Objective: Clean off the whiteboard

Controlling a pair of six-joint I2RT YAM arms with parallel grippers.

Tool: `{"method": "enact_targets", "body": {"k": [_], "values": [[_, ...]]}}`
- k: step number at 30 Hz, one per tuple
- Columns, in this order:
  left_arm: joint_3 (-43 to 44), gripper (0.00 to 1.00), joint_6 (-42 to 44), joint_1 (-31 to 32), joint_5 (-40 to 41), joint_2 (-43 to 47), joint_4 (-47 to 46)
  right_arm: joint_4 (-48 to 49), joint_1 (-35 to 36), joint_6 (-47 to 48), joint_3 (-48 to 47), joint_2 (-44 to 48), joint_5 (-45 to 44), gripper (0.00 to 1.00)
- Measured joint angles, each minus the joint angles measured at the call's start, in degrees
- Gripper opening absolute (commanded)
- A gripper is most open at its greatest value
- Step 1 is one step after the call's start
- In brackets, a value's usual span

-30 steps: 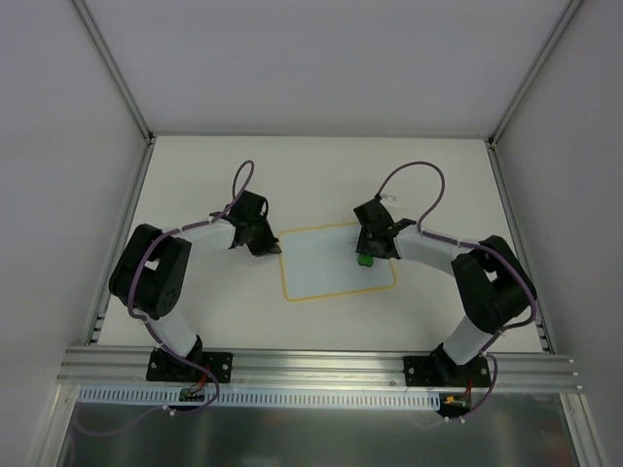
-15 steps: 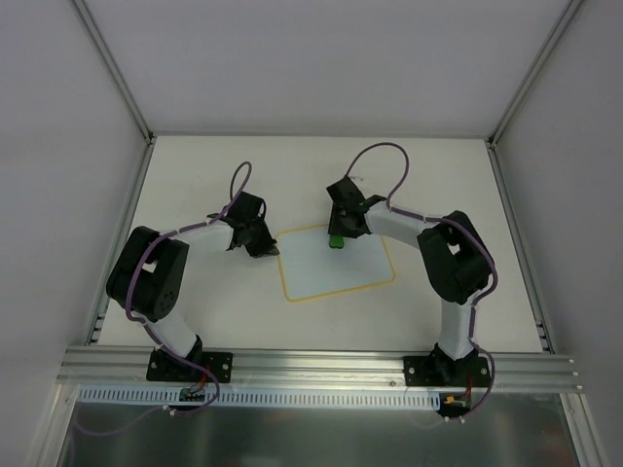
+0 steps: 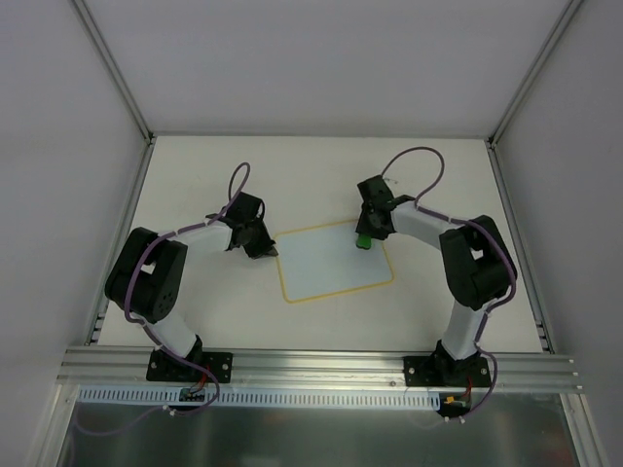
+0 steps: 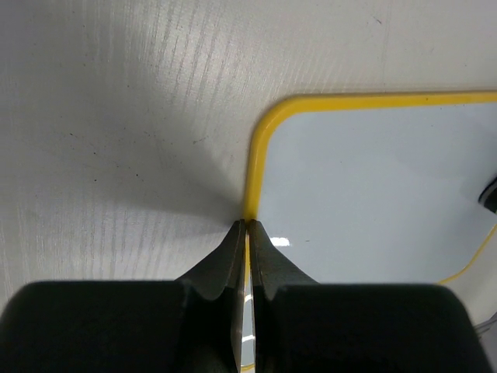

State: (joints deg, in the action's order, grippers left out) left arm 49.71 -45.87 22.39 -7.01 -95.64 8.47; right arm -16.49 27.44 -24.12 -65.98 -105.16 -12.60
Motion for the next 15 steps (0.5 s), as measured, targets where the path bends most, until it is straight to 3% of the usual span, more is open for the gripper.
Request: {"method": "enact_targets", "body": {"k": [9,15], "values": [[0.0,0.00,0.0,0.0,0.0,0.0,0.2,0.7,17.8,1.7,-12.5,-9.6,6.6,0.00],[0.0,0.00,0.0,-0.3,0.0,0.0,0.3,1.9,18.6,1.9,-12.4,-9.8,8.7,0.01]]}}
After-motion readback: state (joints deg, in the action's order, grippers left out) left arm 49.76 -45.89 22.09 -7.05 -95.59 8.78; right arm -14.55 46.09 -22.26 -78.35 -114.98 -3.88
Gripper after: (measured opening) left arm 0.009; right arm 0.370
